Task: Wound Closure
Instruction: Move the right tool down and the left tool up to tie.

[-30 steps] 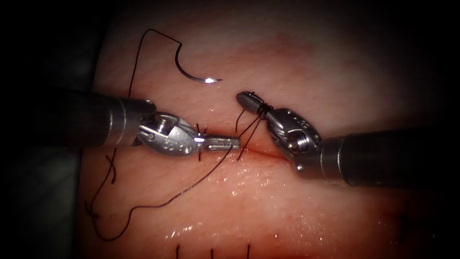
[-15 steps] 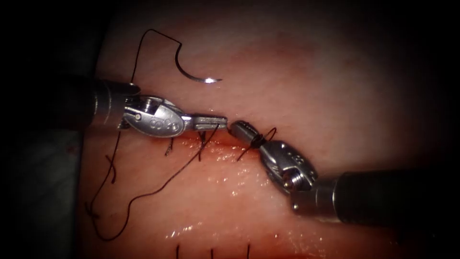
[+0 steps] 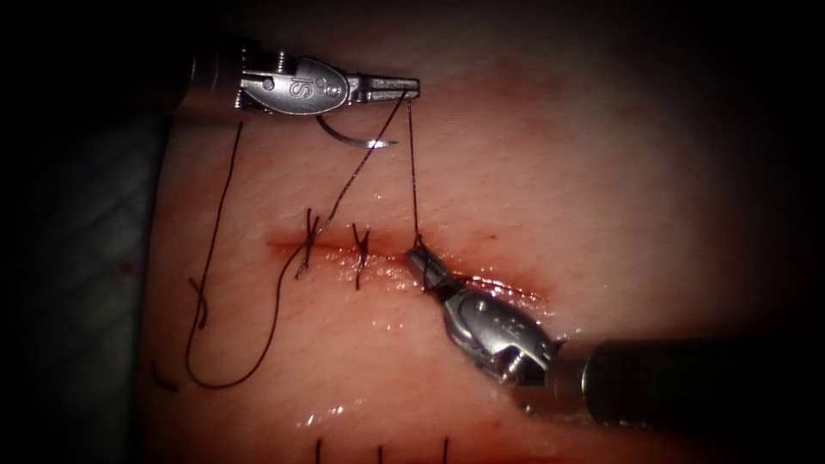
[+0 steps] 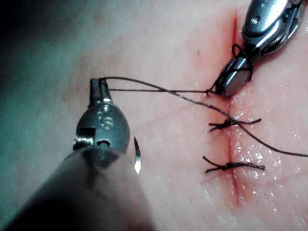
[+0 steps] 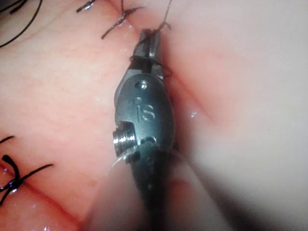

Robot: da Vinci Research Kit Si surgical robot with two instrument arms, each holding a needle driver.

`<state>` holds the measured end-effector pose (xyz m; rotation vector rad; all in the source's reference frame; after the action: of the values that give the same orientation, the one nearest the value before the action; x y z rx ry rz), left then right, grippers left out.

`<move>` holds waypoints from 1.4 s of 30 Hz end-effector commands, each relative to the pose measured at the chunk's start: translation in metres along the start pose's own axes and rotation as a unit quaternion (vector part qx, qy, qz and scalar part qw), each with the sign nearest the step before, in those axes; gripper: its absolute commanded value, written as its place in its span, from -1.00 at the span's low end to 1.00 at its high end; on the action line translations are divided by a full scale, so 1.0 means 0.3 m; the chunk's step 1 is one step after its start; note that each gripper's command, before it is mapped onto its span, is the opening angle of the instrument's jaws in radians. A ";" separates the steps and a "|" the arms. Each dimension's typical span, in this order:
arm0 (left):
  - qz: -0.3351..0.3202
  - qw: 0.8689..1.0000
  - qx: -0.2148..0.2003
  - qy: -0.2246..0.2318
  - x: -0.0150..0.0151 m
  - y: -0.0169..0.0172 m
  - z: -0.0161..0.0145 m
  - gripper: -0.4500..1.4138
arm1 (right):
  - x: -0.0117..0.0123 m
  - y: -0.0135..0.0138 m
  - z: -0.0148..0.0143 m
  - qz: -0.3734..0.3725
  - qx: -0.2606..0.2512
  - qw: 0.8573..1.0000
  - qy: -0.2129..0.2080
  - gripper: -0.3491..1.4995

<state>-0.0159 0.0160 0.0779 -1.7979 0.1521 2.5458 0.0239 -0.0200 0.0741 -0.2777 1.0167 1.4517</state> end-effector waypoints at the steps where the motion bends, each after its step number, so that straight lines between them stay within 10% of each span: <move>1: 0.000 1.000 0.003 -0.001 -0.002 -0.002 0.004 -1.00 | -0.0033 -0.0017 -0.0007 0.000 0.002 1.000 -0.003 -1.00; 42: -0.011 0.998 0.063 -0.006 -0.025 -0.034 0.021 -1.00 | -0.0053 -0.0200 -0.0239 -0.008 0.026 0.999 -0.038 -1.00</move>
<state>-0.0179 0.0267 0.0860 -1.7257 0.2865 2.4709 0.0261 -0.0267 0.0682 -0.1953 0.9881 1.4076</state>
